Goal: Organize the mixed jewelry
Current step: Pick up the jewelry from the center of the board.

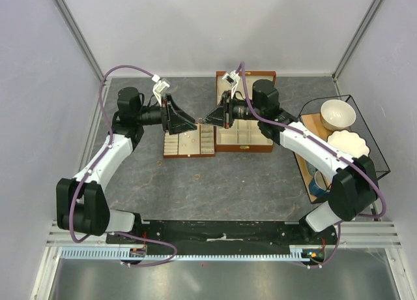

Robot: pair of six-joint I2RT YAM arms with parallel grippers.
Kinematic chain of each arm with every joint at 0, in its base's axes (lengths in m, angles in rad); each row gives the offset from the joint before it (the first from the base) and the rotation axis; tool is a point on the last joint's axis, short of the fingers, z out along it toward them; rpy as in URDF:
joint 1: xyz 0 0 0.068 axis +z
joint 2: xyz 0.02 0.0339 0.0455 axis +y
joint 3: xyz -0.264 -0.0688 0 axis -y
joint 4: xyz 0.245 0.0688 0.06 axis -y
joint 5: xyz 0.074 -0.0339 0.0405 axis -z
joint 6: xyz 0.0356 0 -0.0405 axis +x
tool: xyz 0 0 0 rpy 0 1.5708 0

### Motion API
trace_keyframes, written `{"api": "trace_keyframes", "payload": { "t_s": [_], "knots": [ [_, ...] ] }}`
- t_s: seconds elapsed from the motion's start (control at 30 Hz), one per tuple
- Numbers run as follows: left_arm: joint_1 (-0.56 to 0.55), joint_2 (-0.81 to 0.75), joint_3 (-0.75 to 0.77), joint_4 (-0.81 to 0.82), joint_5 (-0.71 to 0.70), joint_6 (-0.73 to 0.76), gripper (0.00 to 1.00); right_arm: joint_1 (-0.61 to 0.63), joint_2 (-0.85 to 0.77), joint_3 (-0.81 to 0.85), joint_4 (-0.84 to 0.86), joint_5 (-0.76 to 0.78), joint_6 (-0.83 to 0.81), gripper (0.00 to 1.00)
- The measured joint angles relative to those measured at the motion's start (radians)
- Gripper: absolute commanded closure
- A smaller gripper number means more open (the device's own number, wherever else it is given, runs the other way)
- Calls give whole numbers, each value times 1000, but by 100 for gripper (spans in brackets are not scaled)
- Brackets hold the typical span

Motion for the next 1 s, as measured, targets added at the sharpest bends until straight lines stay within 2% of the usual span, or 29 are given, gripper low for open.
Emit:
{"api": "trace_keyframes", "payload": {
  "t_s": [0.2,0.27,0.33,0.67,1.0],
  "knots": [
    [-6,21,0,47,2,-58,44,0,0,-6,21,-11,18,100],
    [-6,21,0,69,2,-77,51,0,0,-8,23,-13,24,100],
    [-6,21,0,89,4,-95,54,0,1,-10,27,-14,29,100],
    [-7,24,0,151,24,-153,57,0,16,-11,39,-14,44,100],
    [-11,38,0,167,26,-170,65,0,18,-11,65,-14,62,100]
  ]
}}
